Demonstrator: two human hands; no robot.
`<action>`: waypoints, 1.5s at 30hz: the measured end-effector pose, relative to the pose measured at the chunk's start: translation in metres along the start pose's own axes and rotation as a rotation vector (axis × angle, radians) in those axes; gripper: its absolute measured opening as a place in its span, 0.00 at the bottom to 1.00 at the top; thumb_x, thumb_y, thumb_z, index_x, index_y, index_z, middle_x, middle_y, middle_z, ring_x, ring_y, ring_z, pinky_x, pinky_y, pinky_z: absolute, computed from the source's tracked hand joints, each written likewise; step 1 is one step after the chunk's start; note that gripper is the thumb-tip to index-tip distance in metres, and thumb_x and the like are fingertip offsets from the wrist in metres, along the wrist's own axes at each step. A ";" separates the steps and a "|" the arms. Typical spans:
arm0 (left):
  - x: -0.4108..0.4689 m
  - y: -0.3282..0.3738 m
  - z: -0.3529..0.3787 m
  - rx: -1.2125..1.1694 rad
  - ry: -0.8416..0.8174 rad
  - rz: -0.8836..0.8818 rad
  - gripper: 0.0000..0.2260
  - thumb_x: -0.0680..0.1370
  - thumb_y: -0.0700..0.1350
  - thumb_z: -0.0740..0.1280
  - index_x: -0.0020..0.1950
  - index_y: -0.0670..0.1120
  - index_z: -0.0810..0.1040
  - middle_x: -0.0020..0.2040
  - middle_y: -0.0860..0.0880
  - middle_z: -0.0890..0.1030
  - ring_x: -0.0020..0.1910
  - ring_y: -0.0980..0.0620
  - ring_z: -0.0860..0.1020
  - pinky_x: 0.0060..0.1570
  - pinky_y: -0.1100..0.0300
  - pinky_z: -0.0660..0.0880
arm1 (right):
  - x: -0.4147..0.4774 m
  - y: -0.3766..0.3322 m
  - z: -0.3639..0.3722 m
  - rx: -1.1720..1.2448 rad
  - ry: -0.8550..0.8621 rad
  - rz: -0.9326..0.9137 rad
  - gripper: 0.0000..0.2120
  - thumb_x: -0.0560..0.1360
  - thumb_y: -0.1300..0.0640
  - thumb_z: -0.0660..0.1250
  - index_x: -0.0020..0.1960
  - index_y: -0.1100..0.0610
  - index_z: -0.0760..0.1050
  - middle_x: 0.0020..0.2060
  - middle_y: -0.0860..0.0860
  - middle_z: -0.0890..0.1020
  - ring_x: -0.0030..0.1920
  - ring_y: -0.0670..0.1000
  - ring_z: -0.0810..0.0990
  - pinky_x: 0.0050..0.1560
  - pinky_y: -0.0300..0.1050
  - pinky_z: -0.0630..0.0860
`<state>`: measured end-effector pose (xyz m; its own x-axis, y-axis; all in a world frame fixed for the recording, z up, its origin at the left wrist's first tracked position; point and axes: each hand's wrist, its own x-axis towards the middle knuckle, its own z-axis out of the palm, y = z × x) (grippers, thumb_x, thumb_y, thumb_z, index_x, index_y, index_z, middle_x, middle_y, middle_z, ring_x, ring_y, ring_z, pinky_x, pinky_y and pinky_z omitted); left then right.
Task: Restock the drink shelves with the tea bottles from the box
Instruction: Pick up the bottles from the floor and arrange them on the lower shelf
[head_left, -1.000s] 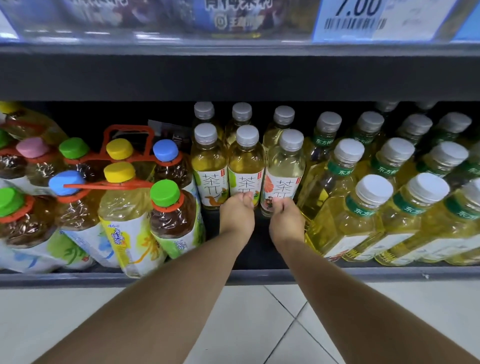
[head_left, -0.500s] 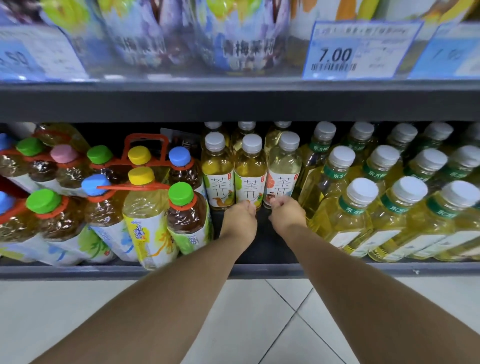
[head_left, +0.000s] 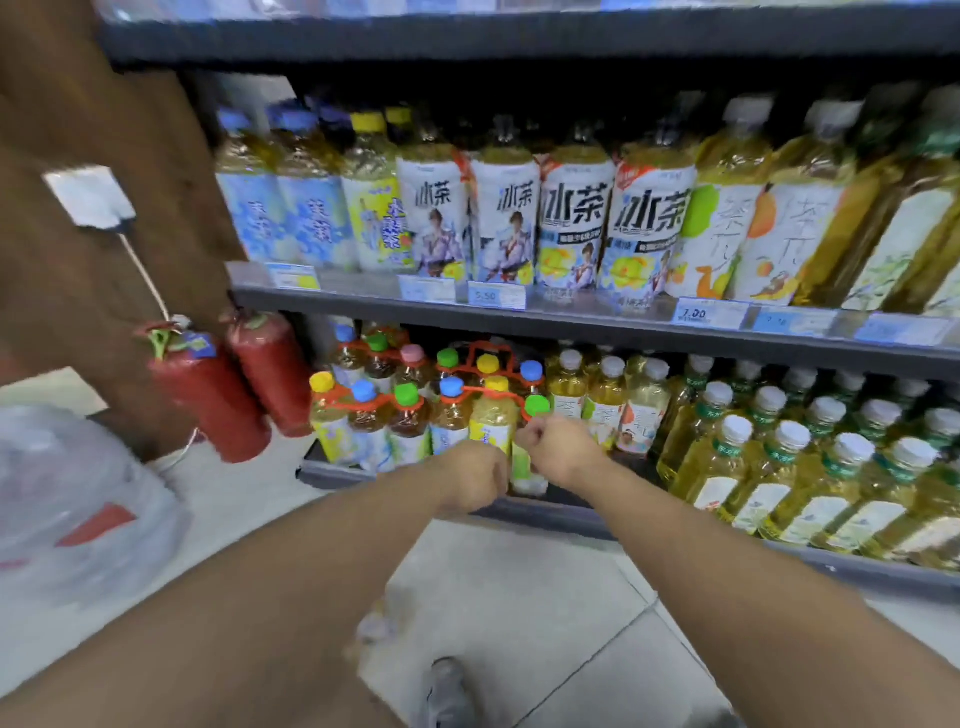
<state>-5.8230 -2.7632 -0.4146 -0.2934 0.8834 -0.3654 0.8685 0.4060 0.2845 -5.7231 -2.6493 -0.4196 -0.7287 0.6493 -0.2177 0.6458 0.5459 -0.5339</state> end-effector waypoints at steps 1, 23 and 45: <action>-0.028 -0.019 -0.011 0.001 0.024 -0.029 0.08 0.79 0.39 0.64 0.54 0.43 0.82 0.55 0.45 0.83 0.56 0.46 0.79 0.40 0.64 0.66 | -0.012 -0.025 0.006 -0.036 -0.017 -0.043 0.15 0.82 0.53 0.57 0.40 0.57 0.75 0.50 0.60 0.83 0.53 0.60 0.81 0.50 0.48 0.75; -0.205 -0.274 0.191 -0.440 0.216 -0.535 0.14 0.80 0.49 0.63 0.65 0.49 0.73 0.59 0.47 0.76 0.61 0.45 0.75 0.59 0.53 0.73 | 0.003 -0.142 0.271 -0.699 -0.431 -0.320 0.22 0.77 0.56 0.62 0.70 0.49 0.67 0.61 0.54 0.70 0.59 0.58 0.76 0.51 0.49 0.74; -0.106 -0.165 0.129 -0.157 0.095 -0.446 0.13 0.77 0.46 0.66 0.59 0.41 0.73 0.53 0.46 0.66 0.53 0.39 0.77 0.47 0.54 0.72 | -0.017 -0.028 0.152 -0.298 -0.289 -0.231 0.07 0.73 0.53 0.68 0.44 0.55 0.73 0.47 0.54 0.77 0.48 0.56 0.76 0.39 0.43 0.66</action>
<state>-5.8839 -2.9535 -0.5371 -0.6646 0.6299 -0.4018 0.5814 0.7738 0.2513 -5.7635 -2.7564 -0.5250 -0.8670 0.3422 -0.3622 0.4660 0.8140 -0.3466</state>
